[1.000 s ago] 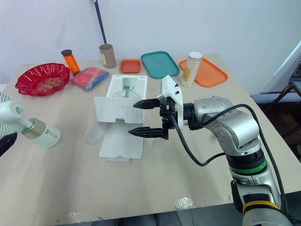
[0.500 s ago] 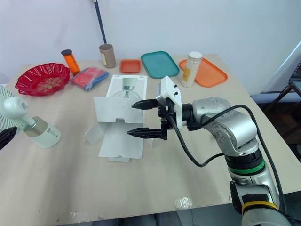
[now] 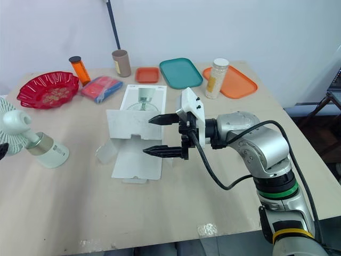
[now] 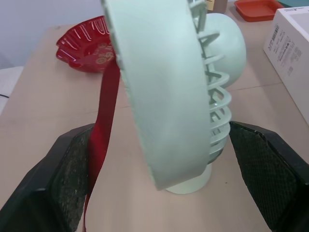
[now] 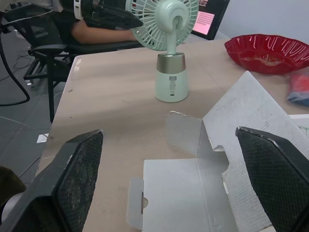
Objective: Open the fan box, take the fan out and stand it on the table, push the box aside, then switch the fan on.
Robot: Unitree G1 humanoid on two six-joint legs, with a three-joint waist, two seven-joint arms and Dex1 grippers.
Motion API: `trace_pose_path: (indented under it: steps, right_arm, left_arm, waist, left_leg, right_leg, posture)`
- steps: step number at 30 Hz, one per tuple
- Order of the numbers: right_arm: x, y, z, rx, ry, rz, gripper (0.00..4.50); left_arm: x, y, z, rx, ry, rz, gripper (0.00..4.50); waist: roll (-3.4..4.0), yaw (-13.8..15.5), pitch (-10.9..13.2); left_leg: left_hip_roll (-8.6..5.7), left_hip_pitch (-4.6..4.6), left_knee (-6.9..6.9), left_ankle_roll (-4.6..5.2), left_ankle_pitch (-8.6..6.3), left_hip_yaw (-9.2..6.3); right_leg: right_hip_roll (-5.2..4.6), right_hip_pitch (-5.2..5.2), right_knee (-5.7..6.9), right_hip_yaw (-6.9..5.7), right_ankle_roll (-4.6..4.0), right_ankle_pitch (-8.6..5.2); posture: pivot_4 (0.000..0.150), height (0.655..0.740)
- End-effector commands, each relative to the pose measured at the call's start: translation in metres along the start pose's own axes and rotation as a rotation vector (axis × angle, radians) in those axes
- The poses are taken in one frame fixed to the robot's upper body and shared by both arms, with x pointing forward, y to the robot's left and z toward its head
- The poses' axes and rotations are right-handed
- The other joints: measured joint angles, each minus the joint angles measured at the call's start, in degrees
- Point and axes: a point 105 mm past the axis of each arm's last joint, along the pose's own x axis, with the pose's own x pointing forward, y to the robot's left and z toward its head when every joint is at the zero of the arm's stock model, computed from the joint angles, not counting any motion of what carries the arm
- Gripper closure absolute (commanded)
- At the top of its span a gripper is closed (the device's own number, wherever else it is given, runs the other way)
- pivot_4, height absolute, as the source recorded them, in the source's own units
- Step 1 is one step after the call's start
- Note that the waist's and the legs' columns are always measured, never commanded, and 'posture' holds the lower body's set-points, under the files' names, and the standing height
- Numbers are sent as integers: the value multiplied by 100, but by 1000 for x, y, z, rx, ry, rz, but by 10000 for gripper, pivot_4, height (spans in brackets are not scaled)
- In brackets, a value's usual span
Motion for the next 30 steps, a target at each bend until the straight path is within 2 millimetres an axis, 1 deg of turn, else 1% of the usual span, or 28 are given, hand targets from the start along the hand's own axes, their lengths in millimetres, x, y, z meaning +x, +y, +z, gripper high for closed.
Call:
trace_pose_path:
  steps: [1, 6, 9, 17, 20, 23, 26, 30]
  right_arm:
    - [1, 4, 7, -41, -20, 13, 0]
    - [2, 4, 7, -44, -22, 13, 0]
    - [2, 4, 7, -43, -24, 14, 0]
    - [3, 4, 6, -43, -24, 24, 0]
    - [5, 4, 6, -44, -26, 33, 0]
    - [6, 4, 6, -47, -29, 40, 0]
    - [8, 4, 6, -51, -32, 47, 0]
    - [7, 5, 6, -51, -32, 39, 0]
  left_arm:
    - [-5, 7, 12, 34, -29, 35, 324]
    - [-5, 7, 18, 31, -54, 36, 324]
    - [-7, 8, 18, 26, -54, 45, 324]
    - [-24, 9, 15, -14, -58, 77, 324]
    - [-28, 4, 15, -33, -62, 58, 324]
    - [-28, -3, 14, -36, -59, 23, 324]
    - [-22, -6, 17, -35, -66, 9, 324]
    - [-20, 0, 21, -20, -75, 34, 324]
  waist:
    - [0, -1, 0]
    - [0, -1, 0]
    - [0, -1, 0]
    - [-1, -2, 0]
    - [-1, -2, 1]
    - [-2, -2, 0]
    - [-2, -2, 1]
    - [-2, -2, 0]
  left_leg:
    - [0, 0, 0, 0, 0, 0]
    - [0, 0, 0, 0, 0, 0]
    - [0, 0, 0, 0, 0, 0]
    - [2, 0, -1, 0, 0, 0]
    - [2, 0, -1, 0, 0, 0]
    - [2, 0, 0, 0, 0, -1]
    - [1, 0, 0, -1, 0, 0]
    - [1, 0, -1, -1, 0, 0]
  right_leg:
    - [0, 0, 0, 0, 0, 0]
    - [0, 0, 0, 0, 0, 0]
    - [0, 0, 0, 0, 0, 0]
    - [1, 0, 0, 0, 0, 0]
    - [0, 0, 0, 0, -1, 0]
    - [2, 0, 0, -1, -1, -1]
    - [2, 0, 0, 0, -1, -1]
    - [2, 0, 0, 0, -1, -1]
  posture:
    - [1500, 7400]
    - [1500, 7400]
    - [1500, 7400]
    - [1500, 7400]
    - [1500, 7400]
    - [1500, 7400]
    - [1500, 7400]
    - [1500, 7400]
